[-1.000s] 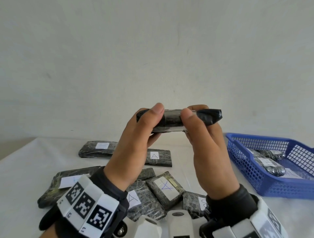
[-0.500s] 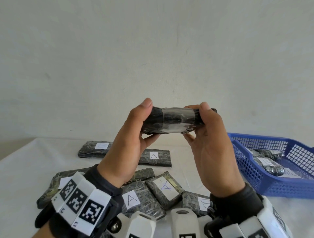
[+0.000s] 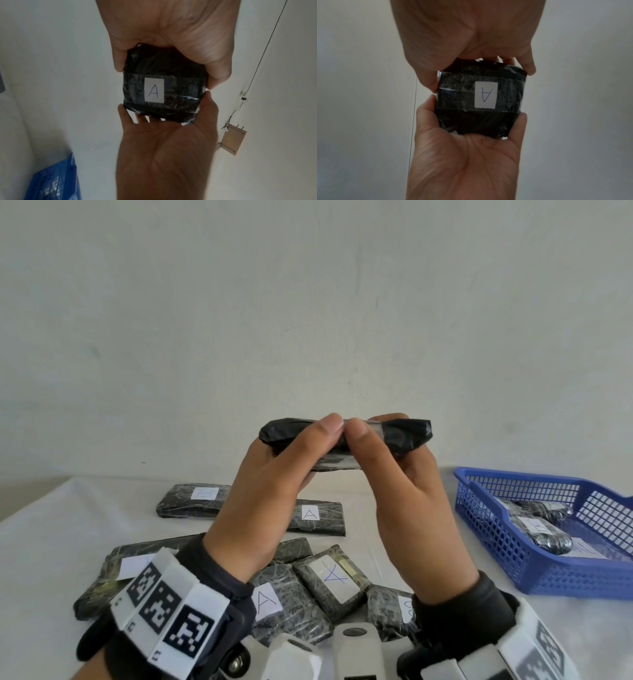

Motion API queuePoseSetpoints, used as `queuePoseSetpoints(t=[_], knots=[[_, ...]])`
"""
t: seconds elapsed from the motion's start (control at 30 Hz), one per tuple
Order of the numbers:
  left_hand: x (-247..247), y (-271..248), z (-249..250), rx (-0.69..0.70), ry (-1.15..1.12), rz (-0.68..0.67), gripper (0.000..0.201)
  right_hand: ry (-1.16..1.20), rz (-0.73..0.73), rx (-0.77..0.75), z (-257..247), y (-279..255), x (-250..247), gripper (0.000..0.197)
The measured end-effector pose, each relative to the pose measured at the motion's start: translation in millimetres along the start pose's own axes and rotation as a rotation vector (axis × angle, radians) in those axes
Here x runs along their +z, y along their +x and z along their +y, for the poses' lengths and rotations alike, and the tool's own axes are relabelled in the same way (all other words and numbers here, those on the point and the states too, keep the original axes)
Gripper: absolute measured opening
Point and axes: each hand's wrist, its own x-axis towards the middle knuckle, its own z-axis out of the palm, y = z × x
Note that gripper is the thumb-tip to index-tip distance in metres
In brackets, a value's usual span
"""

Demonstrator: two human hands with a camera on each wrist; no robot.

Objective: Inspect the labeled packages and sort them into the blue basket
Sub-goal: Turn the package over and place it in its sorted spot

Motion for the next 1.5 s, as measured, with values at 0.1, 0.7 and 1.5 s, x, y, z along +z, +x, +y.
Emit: queuePoseSetpoints(t=[0.1,0.7,1.5], knots=[[-2,-1,-2,-0.043,-0.058,-0.007,0.032,-0.011,-0.007,0.019,0,0,-1,0.040],[-13,13,-29,-0.145,0.068,0.275,0.094,0.331,0.066,0.314,2,12,-25,0.034],[3,2,-18,0.200,-0.023,0.058,0.031,0.015,0.042,0.020,0,7,-11,0.032]])
